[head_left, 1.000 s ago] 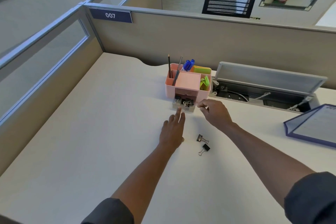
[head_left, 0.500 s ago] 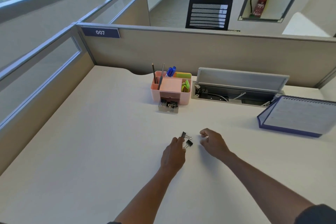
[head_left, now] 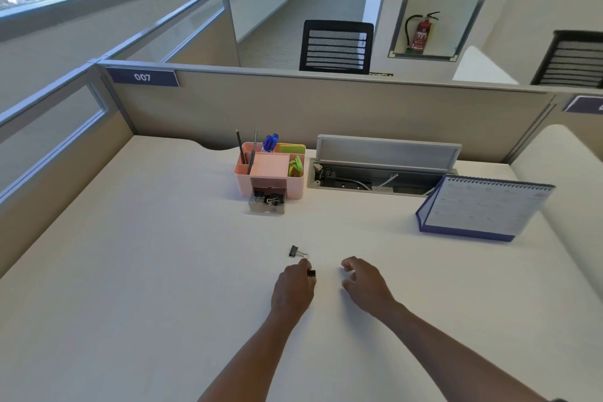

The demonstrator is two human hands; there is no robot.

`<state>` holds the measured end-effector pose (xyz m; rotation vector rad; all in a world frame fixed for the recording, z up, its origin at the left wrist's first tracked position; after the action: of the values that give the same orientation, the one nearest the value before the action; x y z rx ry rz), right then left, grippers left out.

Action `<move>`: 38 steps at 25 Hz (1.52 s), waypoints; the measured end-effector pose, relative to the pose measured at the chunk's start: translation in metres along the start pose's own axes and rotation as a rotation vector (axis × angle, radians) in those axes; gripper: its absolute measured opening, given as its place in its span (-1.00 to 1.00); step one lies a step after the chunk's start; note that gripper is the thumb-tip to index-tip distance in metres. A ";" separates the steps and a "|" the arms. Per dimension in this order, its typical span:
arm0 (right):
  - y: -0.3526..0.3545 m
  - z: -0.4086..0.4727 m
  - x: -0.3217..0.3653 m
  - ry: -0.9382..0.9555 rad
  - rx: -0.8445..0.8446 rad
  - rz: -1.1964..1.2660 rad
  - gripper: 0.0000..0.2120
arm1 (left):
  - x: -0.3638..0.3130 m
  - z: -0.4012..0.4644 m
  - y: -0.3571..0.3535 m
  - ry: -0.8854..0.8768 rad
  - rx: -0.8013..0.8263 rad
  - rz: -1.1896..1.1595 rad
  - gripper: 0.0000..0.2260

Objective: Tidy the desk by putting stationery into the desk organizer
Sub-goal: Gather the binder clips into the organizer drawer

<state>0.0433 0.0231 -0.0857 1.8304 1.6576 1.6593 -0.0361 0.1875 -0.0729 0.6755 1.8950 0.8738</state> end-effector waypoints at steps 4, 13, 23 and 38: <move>-0.001 -0.003 -0.001 0.015 0.002 0.012 -0.63 | -0.001 -0.001 0.001 0.020 -0.028 0.025 -0.82; 0.001 -0.001 0.002 0.058 0.006 -0.006 -0.67 | -0.015 0.003 0.003 0.086 -0.058 0.144 -0.77; -0.002 0.007 0.059 0.259 -0.075 0.286 -0.96 | -0.015 0.005 0.041 0.173 -0.197 -0.298 -0.83; 0.012 0.102 0.148 0.126 -0.338 0.282 -0.84 | 0.087 0.069 0.111 0.112 -0.173 0.299 -0.34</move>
<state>0.0944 0.1857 -0.0272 1.8828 1.1039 2.0568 -0.0013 0.3392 -0.0512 0.8299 1.8159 1.2733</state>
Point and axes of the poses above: each hand's wrist, its own z-axis towards the middle knuckle, its own y-axis out of the back of the hand, x = y × z, the point moved 6 cm from there along z, towards the middle knuckle, and after that the axes turned 8 degrees about x, right-handed, at the moved point
